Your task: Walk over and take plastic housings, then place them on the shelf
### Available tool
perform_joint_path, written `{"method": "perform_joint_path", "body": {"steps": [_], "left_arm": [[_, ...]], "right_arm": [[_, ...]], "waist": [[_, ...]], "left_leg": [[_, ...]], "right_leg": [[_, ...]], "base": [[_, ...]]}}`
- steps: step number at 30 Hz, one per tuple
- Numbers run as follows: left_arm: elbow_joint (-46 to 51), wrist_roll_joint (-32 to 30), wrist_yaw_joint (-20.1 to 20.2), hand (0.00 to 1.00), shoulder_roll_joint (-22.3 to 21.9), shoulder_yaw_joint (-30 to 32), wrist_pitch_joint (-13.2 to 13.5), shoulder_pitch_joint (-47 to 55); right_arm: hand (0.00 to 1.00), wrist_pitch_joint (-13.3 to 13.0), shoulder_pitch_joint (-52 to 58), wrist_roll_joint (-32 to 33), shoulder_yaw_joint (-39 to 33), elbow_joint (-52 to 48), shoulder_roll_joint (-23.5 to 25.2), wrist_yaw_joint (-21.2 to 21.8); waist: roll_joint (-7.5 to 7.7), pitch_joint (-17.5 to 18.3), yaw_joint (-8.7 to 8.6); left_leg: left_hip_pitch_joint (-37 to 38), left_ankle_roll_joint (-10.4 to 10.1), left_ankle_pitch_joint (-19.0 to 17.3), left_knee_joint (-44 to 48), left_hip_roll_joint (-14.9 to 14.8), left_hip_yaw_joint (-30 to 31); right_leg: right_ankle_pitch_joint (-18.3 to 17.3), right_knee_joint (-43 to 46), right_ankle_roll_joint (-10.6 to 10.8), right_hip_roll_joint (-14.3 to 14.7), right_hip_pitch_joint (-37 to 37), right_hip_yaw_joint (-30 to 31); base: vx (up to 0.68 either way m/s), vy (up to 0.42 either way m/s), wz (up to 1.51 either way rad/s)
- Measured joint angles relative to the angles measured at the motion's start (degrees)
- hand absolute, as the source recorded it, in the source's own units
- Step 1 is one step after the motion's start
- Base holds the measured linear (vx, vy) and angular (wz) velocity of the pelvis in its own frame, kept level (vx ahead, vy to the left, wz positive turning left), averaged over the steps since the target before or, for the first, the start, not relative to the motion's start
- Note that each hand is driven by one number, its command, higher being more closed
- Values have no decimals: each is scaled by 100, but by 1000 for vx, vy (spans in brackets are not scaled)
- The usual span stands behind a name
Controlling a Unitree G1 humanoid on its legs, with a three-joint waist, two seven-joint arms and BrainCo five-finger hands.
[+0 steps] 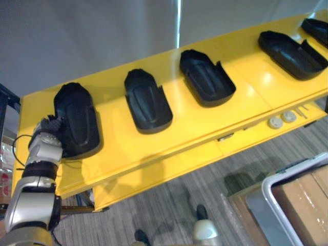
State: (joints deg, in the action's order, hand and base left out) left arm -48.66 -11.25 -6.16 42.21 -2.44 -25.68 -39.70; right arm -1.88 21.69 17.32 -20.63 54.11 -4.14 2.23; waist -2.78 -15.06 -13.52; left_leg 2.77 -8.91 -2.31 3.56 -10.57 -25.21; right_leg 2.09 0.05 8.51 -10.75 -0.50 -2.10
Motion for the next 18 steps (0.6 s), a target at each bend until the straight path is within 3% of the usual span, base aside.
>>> {"method": "perform_joint_path", "body": {"steps": [7, 18], "left_arm": [[-30, 192, -165, 0, 0, 228, -84, -156], [-52, 410, -633, 0, 6, 433, -288, -327]], "right_arm": [[0, 53, -25, -5, 106, -102, -9, 18], [0, 41, -68, -7, 123, -142, -21, 14]], "waist": [[-43, -125, -15], [-87, -213, -25]], "left_leg": [[-205, 16, -259, 483, -92, -30], [-214, 25, -275, 504, -92, -23]], "right_leg": [[1, 60, 1, -7, -76, 83], [-1, 76, 1, -10, -77, 84]], "base": [[-16, 10, -6], [0, 0, 0]]}}
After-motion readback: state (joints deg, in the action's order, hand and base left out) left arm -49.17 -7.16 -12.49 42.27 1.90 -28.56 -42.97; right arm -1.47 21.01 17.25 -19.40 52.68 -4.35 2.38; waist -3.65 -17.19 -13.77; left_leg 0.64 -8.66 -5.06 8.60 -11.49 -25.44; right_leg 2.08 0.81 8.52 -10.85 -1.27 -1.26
